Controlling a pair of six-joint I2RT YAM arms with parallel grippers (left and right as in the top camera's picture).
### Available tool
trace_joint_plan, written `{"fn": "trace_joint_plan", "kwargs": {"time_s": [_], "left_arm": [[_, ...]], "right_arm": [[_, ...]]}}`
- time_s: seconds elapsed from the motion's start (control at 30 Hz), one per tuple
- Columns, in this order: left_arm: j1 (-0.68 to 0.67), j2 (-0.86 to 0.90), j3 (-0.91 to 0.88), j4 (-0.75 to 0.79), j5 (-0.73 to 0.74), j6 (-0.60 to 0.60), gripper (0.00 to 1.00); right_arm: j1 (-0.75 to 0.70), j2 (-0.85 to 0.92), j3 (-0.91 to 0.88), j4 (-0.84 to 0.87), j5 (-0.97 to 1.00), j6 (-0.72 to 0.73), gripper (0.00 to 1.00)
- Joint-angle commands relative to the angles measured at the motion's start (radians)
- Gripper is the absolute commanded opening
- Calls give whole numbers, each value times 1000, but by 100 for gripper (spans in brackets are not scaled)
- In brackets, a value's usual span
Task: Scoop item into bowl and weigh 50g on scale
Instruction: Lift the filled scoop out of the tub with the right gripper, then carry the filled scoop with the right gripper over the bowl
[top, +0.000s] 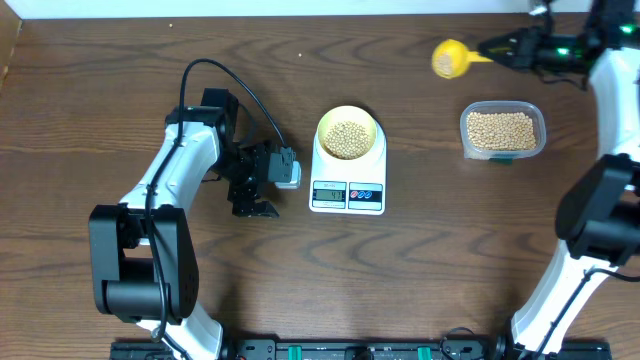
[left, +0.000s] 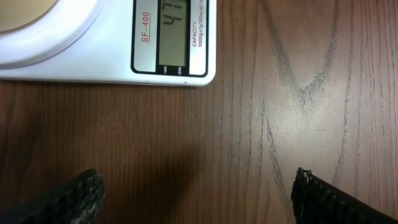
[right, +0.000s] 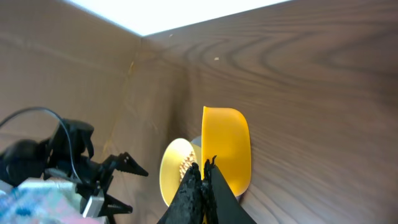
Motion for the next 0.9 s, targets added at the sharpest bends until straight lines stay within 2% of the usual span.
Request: {"fn": "trace_joint_plan", "kwargs": {"time_s": [0.0,0.43,0.87], "left_arm": [[2,-6,-2,-5,-6,9,98],[2,-6,-2,-5,-6,9,98],[2,-6,-2,-5,-6,9,98]], "right_arm": [[74,-18,-3,49,-35,1,1],[243,-18,-3,302,-34,2,1],[268,-18,-3,265,-34,5,1]]}}
